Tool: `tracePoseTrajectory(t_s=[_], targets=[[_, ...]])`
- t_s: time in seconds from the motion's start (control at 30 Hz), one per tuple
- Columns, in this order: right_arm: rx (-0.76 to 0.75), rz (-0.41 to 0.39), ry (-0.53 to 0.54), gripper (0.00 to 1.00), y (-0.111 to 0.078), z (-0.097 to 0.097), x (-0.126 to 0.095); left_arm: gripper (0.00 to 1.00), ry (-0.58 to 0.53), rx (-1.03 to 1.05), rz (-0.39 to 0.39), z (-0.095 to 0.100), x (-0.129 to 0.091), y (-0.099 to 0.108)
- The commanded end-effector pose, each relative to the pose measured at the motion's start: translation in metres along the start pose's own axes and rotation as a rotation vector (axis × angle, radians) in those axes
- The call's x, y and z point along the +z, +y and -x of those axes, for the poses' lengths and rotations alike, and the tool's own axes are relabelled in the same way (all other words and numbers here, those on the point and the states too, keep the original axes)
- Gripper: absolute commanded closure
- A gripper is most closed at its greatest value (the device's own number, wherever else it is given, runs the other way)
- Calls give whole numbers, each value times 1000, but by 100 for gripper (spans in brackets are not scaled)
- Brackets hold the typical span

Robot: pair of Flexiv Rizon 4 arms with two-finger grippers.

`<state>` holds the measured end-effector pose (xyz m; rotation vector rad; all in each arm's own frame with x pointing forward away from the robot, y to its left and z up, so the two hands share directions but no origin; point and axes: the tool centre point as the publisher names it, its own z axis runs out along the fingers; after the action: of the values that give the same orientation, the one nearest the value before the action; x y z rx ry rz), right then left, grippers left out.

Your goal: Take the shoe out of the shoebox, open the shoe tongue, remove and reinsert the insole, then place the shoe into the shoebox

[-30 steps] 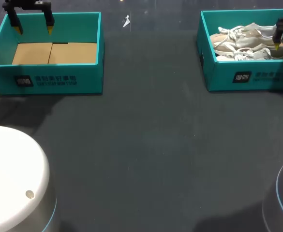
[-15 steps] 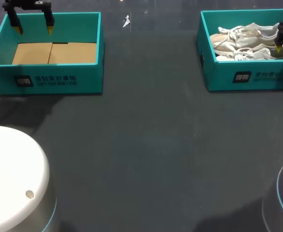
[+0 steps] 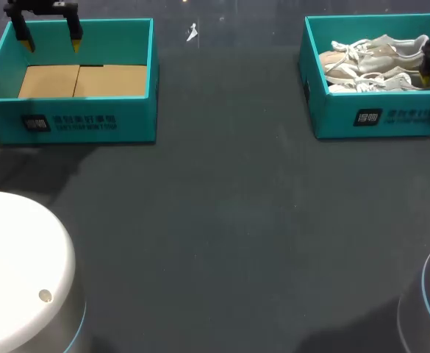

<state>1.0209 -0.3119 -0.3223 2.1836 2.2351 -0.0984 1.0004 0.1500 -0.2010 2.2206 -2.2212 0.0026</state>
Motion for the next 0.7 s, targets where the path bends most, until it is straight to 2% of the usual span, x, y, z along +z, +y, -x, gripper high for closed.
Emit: tracePoseTrajectory(t_s=[0.03, 0.1, 0.3, 0.7], targets=[[-4, -5, 4, 17, 2, -1, 8, 0, -1, 0, 1, 0, -1, 0], [-8, -7, 6, 21, 2, -1, 11, 0, -1, 0, 1, 0, -1, 0], [-14, -14, 11, 25, 3, -2, 21, 0, -1, 0, 1, 0, -1, 0], [-11, -22, 13, 23, 4, -5, 24, 0, -1, 0, 1, 0, -1, 0]])
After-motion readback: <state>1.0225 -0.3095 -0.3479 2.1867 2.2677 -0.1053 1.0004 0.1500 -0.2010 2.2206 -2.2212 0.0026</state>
